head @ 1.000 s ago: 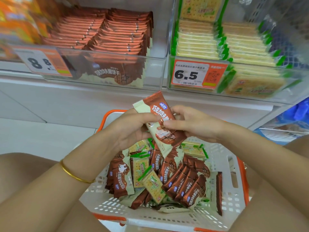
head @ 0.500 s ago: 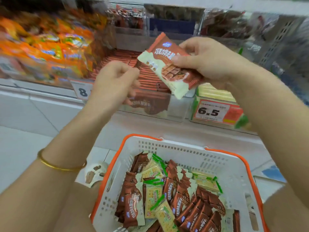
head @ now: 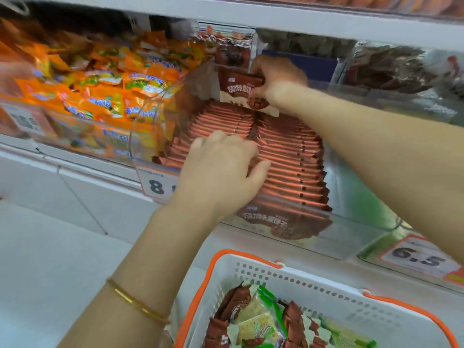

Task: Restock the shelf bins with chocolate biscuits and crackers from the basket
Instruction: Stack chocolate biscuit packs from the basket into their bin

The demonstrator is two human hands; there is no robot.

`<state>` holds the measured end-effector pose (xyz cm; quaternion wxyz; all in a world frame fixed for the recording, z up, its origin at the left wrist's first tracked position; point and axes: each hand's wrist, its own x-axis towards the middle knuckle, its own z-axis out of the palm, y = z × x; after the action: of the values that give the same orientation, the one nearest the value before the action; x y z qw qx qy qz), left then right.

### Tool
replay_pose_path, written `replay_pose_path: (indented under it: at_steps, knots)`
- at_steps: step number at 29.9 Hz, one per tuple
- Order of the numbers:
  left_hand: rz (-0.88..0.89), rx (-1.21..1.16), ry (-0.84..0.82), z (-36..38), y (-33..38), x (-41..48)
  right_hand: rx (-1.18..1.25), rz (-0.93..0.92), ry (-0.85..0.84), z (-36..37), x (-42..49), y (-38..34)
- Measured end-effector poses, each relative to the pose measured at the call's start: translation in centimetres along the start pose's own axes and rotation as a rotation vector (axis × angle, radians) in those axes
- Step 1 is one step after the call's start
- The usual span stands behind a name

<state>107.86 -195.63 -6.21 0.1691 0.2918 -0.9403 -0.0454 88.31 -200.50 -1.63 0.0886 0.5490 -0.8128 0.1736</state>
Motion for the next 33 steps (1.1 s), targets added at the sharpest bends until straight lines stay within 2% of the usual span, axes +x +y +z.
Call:
replay_pose_path:
  at_steps: [2, 9, 15, 26, 29, 33]
  knots:
    - [0.025, 0.008, -0.028, 0.5, -0.2, 0.0, -0.028, -0.044, 0.033, 1.5, 1.9, 0.1]
    - [0.045, -0.07, 0.025, 1.0, -0.9, -0.8, -0.072, -0.148, 0.185, 4.5, 4.4, 0.5]
    - [0.038, -0.088, 0.057, 1.4, -0.9, -0.7, -0.412, -0.121, 0.281, 5.3, 5.3, 0.1]
    - [0.071, -0.121, 0.178, 1.6, -0.8, -0.6, -0.351, -0.066, 0.188, 3.1, 3.7, 1.1]
    - [0.094, -0.13, 0.269, 1.4, -0.6, -0.8, -0.301, 0.007, 0.12, 2.0, 2.0, 0.5]
    - [0.245, -0.136, 0.434, 1.1, 1.0, -2.4, -0.104, -0.093, 0.047, -1.0, -4.2, -0.8]
